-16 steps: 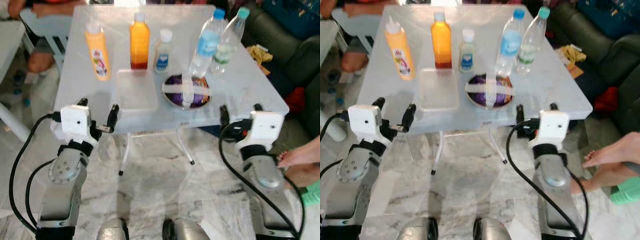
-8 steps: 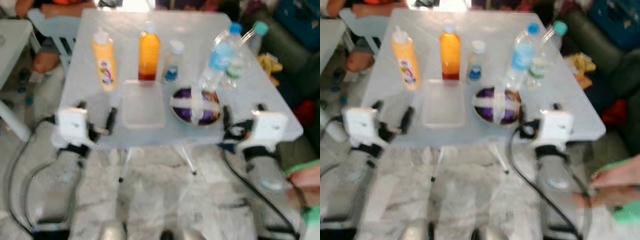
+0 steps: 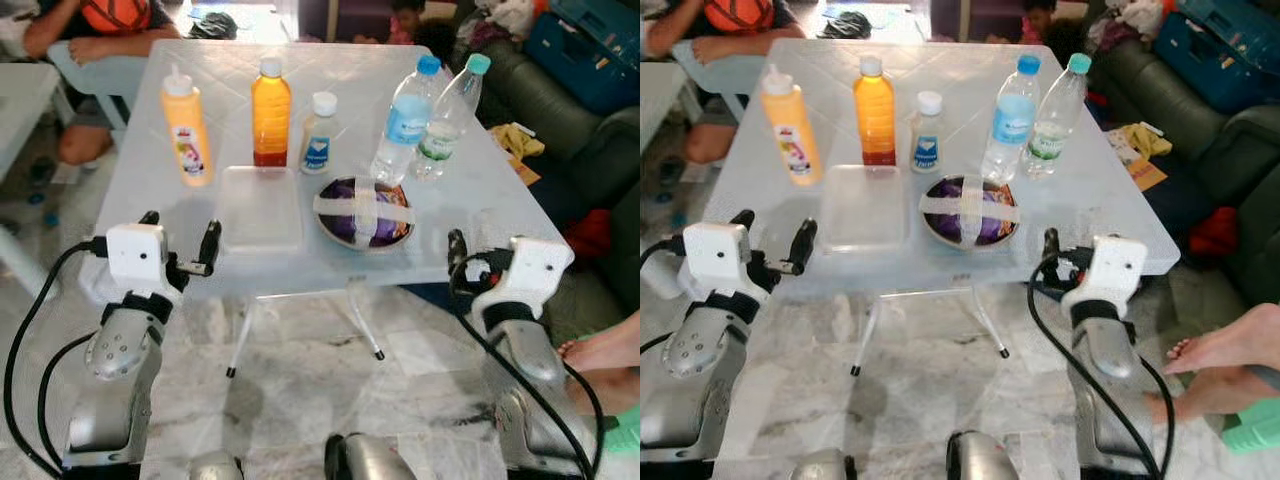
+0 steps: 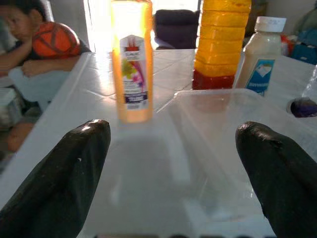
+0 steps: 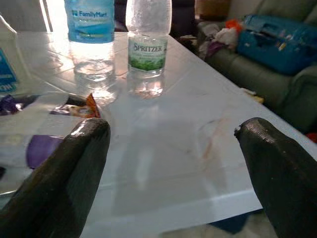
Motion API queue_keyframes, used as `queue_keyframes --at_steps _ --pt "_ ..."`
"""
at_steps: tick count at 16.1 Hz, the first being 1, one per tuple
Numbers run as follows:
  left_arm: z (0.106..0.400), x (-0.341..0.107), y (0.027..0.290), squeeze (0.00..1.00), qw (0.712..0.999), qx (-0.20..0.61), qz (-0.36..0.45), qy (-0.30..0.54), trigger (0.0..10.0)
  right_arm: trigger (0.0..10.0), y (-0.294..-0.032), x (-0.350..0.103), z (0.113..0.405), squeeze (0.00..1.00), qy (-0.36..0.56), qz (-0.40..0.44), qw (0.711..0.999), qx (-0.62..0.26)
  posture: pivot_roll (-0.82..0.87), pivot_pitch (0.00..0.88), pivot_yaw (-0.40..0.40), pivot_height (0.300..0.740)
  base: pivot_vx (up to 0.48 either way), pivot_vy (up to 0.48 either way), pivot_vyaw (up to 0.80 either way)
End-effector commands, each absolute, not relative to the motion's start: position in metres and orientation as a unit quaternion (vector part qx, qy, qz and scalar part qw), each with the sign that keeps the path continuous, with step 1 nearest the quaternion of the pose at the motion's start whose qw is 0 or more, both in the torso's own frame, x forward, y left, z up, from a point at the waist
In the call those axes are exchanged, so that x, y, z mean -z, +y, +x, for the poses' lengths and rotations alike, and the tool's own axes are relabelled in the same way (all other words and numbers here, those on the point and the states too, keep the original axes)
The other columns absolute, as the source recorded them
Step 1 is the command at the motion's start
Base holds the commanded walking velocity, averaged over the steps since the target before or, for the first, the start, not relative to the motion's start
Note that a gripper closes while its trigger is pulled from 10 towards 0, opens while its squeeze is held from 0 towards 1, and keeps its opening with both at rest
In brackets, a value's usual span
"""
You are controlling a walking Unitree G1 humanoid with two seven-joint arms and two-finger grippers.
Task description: Restocking fridge
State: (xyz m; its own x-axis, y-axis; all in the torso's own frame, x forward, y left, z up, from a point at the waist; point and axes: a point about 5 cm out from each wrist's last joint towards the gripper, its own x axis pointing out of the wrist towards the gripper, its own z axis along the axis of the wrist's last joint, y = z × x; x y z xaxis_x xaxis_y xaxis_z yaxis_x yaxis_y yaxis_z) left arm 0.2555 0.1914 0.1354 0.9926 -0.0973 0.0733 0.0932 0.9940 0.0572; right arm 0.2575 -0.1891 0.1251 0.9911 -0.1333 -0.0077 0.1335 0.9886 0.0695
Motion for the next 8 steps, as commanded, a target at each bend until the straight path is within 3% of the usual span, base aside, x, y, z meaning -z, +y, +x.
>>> queue_keyframes --at_steps 1,8 --pt "0.254 -0.135 0.193 0.0 0.998 0.042 0.033 -0.034 10.0 10.0 -0.193 -0.124 0.264 0.0 0.008 0.055 0.996 0.076 0.0 0.101 -0.079 0.74 0.0 0.0 0.0" --pt "0.251 -0.136 0.193 0.0 0.998 0.047 0.042 -0.028 10.0 10.0 -0.177 -0.117 0.301 0.0 0.049 0.112 0.991 0.061 0.02 0.141 -0.071 0.74 0.0 0.0 0.0"
